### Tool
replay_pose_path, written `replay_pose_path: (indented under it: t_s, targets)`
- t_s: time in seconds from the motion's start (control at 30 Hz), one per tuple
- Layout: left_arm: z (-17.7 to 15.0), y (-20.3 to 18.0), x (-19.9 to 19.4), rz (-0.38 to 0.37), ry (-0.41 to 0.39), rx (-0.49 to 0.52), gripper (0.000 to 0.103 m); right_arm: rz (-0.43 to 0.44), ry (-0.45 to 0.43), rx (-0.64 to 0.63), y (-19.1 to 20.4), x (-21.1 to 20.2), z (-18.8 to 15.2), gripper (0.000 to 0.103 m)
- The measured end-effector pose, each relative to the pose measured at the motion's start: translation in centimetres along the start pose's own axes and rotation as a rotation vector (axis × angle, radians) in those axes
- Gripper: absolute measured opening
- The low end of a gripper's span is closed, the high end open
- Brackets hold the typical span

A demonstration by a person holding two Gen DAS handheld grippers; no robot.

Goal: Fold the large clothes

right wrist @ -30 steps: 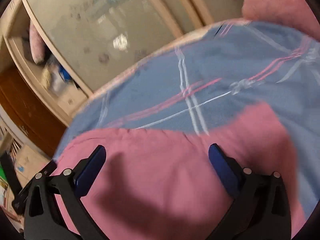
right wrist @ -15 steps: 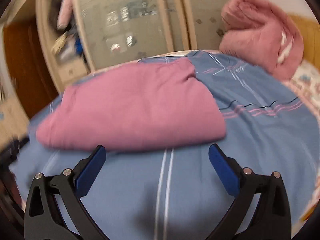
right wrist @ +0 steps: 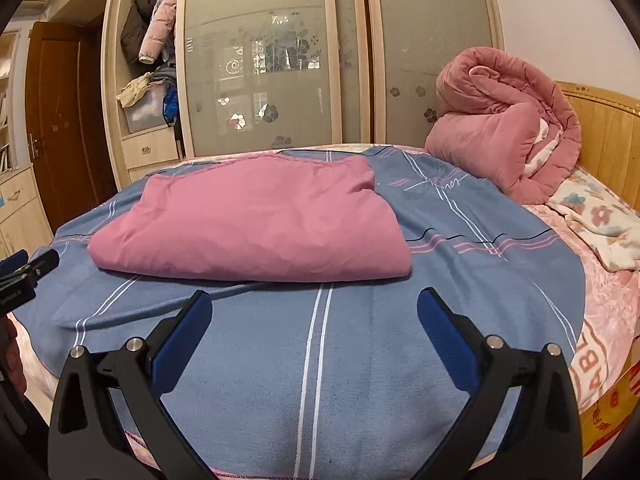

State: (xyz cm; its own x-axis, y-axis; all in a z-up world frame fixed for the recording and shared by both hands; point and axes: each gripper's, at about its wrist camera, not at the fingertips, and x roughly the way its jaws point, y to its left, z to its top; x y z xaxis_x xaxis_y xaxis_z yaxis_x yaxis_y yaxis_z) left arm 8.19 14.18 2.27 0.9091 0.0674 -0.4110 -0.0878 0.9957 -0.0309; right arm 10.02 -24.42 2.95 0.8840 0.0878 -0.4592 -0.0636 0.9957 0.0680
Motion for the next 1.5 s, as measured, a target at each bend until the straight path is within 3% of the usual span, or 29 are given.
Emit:
replay_pose_path:
  t_s: [0.13, 0.5, 0.6, 0.8, 0.97, 1.5]
  targets:
    - [0.0, 0.3, 0.3, 0.043, -0.001, -0.01, 0.101, -0.008, 0.025, 0.012, -0.1, 0.9, 0.0, 0.102]
    - [0.2, -0.4, 0.2, 0.01, 0.012, 0.047, 0.101, -0.003, 0.033, -0.008, 0.4, 1.3, -0.2, 0.102]
    - [0.3, -0.4, 0.5, -0.008, 0.035, 0.038, 0.101, 0.003, 0.034, -0.014, 0.4, 1.3, -0.2, 0.102]
    - [0.3, -0.3, 1.0, 0.035, 0.07, 0.015, 0.101, 0.01, 0.039, -0.043, 1.0, 1.3, -0.3, 0.102]
    - [0.5, 0.5, 0.7, 0.003, 0.07, -0.03, 0.101, 0.016, 0.037, -0.028, 0.8, 1.2, -0.3, 0.102]
    - [0.4, -0.3, 0.3, -0.006, 0.069, 0.008, 0.101, 0.012, 0.032, -0.024, 0.7, 1.2, -0.3, 0.102]
